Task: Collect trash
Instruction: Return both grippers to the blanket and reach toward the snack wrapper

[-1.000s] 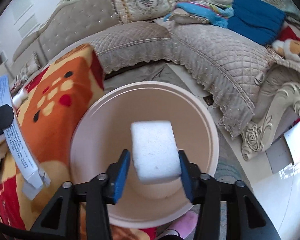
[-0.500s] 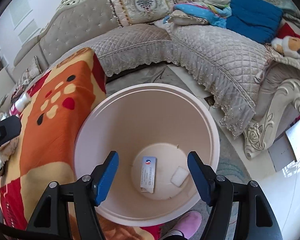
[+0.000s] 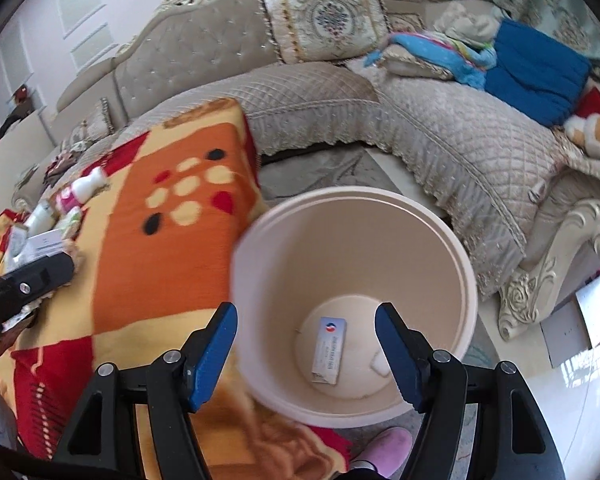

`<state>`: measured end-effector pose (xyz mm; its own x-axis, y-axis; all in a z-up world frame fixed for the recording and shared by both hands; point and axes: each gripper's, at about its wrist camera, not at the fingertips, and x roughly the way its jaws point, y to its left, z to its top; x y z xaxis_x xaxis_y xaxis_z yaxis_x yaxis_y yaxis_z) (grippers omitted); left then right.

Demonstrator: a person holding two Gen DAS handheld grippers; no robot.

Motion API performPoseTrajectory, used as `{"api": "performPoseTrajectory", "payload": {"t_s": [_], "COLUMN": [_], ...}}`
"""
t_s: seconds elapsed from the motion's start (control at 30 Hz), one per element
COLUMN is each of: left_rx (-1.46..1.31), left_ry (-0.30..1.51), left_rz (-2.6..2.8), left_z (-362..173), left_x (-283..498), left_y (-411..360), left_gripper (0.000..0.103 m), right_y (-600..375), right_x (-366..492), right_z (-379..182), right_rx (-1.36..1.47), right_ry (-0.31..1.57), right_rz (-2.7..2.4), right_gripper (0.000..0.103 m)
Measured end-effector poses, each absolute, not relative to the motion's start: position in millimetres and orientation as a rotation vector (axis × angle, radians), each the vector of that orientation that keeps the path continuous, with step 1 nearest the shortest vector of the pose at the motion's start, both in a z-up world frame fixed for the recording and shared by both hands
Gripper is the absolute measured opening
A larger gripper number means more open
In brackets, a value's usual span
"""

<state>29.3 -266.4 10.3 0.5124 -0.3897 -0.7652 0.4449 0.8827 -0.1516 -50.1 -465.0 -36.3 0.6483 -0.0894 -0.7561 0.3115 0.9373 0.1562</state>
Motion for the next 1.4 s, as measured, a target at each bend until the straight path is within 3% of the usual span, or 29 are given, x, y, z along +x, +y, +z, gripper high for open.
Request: {"api": "performPoseTrajectory", "payload": {"t_s": [0.13,0.57,0.97,1.2,1.4], "left_rx": [0.065,0.042,-0.028,-0.094,-0.059], "left_ry": [0.906,0.891,0.929,1.034,1.069], "left_rz": [-0.458,-0.354,-0.271,-0.266,-0.37], "left_z": [11.1,23.7,14.4,-15.6,-27.9], "left_x": [24.1,3.7,43.8,67.4,41.7], "left_y": [-239.8,-130.8,-34.2,-16.6,-46.0], "left_gripper": [0.06,0.06,0.06,0.06,0.06], "right_y": [-442.9,-351.1,-285.1,-273.9,-267.3], "right_x": [-46.0,-23.7,12.0,21.4,28.1], "right_z": [-25.6,-24.1,-19.5,-15.8,-22.2], "right_rx": [0.261,0.202,0.161,0.122,0.135], "right_ry": [0.823,0.854,0.872,0.883,0.91], "right_rz": [-0.189,0.016,0.156,0.165,0.201], "right_gripper": [0.076,0.076,0.076,0.076,0.076]}}
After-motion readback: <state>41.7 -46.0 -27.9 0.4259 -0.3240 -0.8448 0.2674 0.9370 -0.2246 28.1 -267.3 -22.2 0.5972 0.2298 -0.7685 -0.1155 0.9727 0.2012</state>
